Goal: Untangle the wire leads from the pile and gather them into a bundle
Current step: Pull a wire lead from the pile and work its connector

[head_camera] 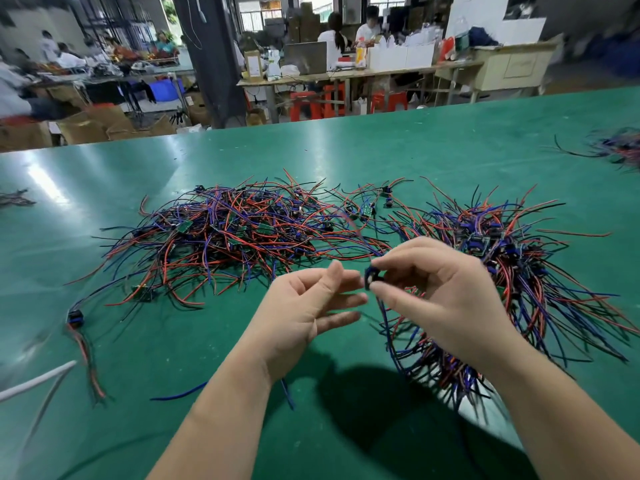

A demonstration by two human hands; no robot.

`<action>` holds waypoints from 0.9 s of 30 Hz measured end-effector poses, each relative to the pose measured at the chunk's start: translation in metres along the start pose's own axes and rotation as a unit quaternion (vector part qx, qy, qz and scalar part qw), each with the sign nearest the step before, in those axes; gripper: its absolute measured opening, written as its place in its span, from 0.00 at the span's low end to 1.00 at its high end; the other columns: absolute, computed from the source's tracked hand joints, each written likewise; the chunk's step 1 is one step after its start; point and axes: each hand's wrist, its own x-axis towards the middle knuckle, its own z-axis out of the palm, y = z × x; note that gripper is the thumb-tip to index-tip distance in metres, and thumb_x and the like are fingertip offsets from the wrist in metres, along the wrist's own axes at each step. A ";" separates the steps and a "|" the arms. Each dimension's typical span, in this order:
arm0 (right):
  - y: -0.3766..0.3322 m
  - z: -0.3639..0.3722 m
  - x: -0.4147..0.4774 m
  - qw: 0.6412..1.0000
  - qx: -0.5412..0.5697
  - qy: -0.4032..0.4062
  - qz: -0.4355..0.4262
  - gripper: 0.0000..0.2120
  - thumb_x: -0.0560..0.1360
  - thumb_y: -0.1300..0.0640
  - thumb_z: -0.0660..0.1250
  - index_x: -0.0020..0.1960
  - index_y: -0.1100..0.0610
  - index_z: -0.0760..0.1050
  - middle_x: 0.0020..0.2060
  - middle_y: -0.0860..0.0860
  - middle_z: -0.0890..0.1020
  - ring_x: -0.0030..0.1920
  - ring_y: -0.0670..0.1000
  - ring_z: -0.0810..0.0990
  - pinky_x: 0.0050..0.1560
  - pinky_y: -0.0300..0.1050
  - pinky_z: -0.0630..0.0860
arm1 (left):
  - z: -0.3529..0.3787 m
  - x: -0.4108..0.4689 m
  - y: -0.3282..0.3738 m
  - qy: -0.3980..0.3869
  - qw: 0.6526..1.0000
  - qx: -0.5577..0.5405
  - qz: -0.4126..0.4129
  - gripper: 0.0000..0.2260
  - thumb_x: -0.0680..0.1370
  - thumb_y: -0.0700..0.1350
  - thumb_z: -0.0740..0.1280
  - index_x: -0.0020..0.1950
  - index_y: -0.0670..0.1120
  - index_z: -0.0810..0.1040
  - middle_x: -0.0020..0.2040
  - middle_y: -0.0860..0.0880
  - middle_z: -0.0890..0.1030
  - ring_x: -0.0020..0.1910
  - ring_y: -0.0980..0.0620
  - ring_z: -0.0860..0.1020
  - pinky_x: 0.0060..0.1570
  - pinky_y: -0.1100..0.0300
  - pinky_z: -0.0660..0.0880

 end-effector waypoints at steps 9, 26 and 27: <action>0.012 -0.040 0.012 0.943 -0.185 0.272 0.046 0.09 0.72 0.59 0.71 0.51 0.52 0.81 0.42 0.52 0.80 0.40 0.48 0.79 0.48 0.41 0.76 | -0.043 0.009 -0.019 0.247 0.722 0.647 -0.016 0.20 0.76 0.58 0.64 0.67 0.60 0.71 0.75 0.44 0.62 0.74 0.45 0.57 0.70 0.49 0.55; 0.001 -0.001 0.003 0.966 -0.203 0.136 0.081 0.14 0.70 0.67 0.69 0.54 0.56 0.81 0.44 0.48 0.76 0.45 0.43 0.73 0.45 0.27 0.65 | -0.047 0.022 -0.018 0.274 0.790 0.548 -0.028 0.14 0.75 0.52 0.66 0.60 0.52 0.79 0.58 0.54 0.78 0.59 0.50 0.74 0.60 0.54 0.68; 0.001 0.001 0.002 0.969 -0.199 0.129 0.075 0.13 0.70 0.68 0.69 0.53 0.57 0.81 0.44 0.48 0.77 0.44 0.42 0.73 0.47 0.26 0.66 | -0.046 0.022 -0.016 0.289 0.823 0.489 -0.004 0.12 0.75 0.49 0.67 0.57 0.50 0.81 0.52 0.54 0.81 0.53 0.53 0.77 0.55 0.59 0.72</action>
